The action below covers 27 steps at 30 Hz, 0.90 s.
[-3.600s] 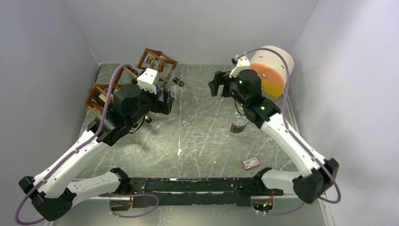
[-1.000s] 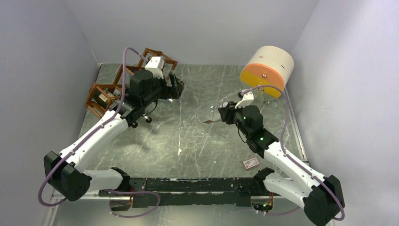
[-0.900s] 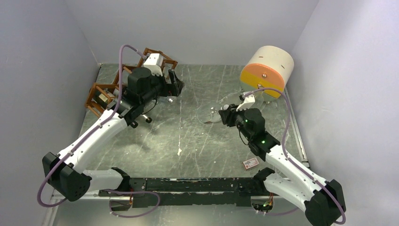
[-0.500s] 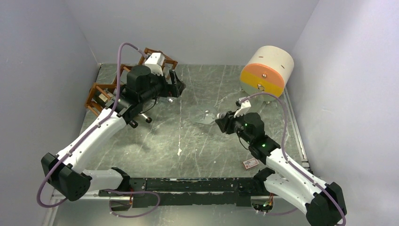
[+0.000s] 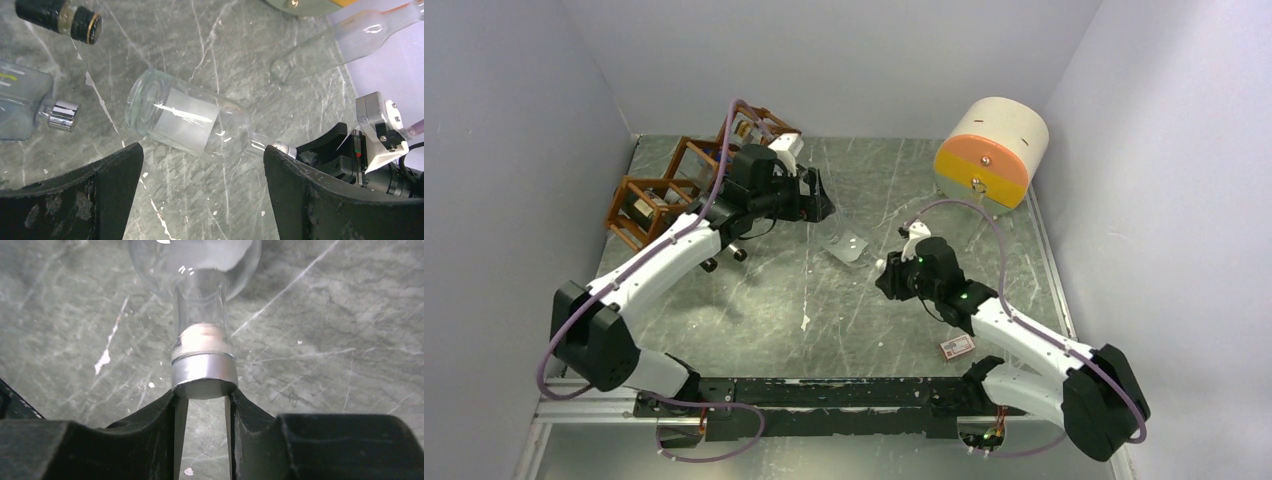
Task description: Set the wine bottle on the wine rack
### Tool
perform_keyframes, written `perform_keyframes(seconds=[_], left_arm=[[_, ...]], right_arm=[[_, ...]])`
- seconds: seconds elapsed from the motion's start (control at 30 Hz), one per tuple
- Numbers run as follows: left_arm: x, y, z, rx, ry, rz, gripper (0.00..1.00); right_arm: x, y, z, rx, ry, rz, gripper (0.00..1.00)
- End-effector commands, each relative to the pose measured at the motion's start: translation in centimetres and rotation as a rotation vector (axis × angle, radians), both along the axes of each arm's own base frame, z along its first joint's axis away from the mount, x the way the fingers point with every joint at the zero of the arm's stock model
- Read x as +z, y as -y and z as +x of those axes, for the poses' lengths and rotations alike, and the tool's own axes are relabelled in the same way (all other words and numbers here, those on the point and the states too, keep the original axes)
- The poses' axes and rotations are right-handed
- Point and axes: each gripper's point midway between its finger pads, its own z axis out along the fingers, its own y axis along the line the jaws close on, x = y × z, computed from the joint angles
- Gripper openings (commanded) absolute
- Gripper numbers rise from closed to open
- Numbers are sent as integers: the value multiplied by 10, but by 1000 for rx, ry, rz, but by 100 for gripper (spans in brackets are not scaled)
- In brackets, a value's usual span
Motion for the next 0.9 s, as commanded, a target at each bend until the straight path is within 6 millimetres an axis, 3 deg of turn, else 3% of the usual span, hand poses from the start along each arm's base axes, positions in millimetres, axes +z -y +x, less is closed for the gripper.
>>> perform_keyframes(seconds=[0.0, 0.37, 0.47, 0.57, 0.67, 0.77, 0.87], left_arm=[[-19, 11, 2, -42, -60, -6, 93], [-52, 16, 16, -42, -112, 54, 90], [-58, 13, 16, -30, -117, 69, 90], [-61, 9, 16, -15, -115, 83, 89], [-61, 7, 17, -4, -108, 87, 88], [-58, 5, 17, 1, -100, 89, 88], [-55, 2, 16, 8, -90, 98, 88]], right_arm=[[1, -9, 5, 26, 10, -53, 0], [-27, -30, 5, 83, -13, -151, 0], [-21, -34, 7, 82, -11, -140, 0], [-2, -36, 12, 68, 10, -124, 1], [18, -31, 22, 12, 51, -129, 26], [25, -15, 34, -78, 81, -195, 54], [16, 2, 42, -128, 73, -305, 66]])
